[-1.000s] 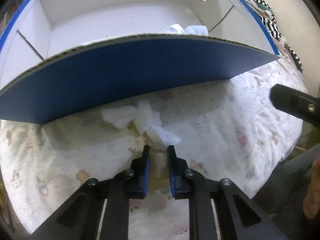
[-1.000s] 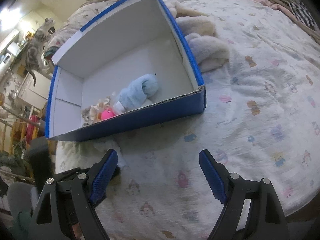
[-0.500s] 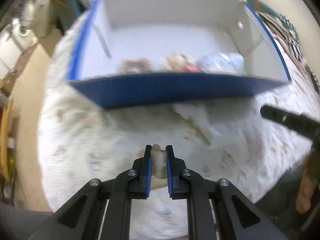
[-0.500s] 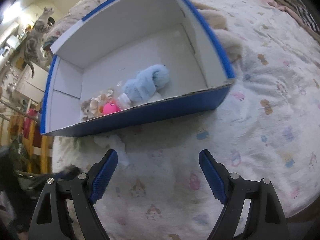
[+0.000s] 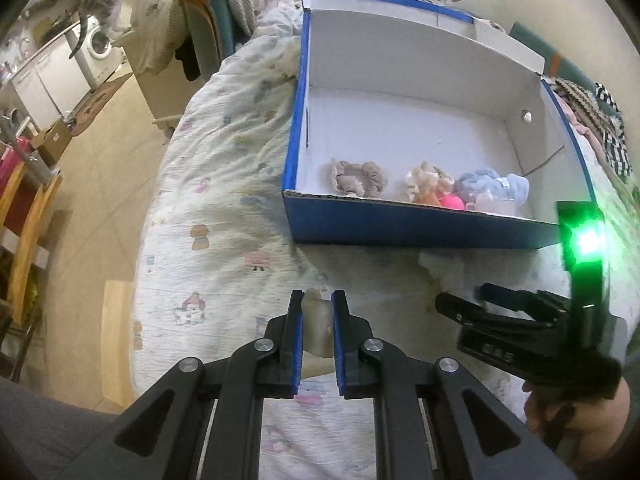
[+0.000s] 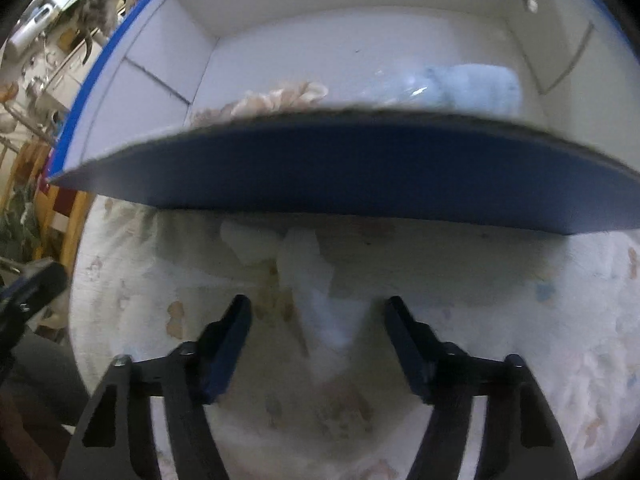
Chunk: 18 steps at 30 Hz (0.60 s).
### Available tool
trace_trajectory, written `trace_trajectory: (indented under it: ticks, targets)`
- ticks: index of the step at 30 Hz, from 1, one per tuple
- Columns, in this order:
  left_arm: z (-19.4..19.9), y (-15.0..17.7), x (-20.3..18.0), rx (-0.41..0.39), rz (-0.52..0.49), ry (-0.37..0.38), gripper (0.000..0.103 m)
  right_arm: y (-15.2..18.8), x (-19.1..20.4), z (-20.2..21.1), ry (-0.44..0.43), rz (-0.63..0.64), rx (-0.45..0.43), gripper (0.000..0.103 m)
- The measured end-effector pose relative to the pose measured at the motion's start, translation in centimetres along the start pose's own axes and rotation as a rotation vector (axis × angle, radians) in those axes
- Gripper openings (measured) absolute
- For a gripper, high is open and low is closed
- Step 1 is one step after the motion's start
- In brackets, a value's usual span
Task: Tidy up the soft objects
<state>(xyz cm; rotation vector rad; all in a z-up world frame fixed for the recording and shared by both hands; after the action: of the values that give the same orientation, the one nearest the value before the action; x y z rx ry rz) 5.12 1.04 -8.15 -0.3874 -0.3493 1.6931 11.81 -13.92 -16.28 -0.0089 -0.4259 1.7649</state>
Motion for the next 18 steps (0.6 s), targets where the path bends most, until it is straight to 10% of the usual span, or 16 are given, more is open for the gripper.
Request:
trace_trajectory:
  ticks: [5,9,18]
  targets:
    - [-0.5,0.1,-0.1,0.006,-0.004,-0.004,0.012,-0.1,0.6,-1.4,0.023,0.020,0.001,0.059]
    - [-0.7,0.1,-0.3,0.008,-0.005,-0.003,0.012,-0.1,0.9,-1.3,0.022,0.025,-0.001,0.017]
    - [-0.2,-0.1,-0.3,-0.020,0.021,0.011,0.012,1.2,1.7,0.2,-0.046,0.049,0.006,0.013]
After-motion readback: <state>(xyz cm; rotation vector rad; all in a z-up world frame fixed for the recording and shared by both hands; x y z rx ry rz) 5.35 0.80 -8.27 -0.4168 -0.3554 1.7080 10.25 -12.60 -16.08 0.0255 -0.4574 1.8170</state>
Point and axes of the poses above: each gripper's, at about its wrist camera, not at the fingertips, and z roughly against the way its jaws point, x to its left, y to its underside, the point moved 1 cm from there along -z, roughly the way its jaws point, and after that the axes turned 5 degrees about z, right-handed, at the moved point
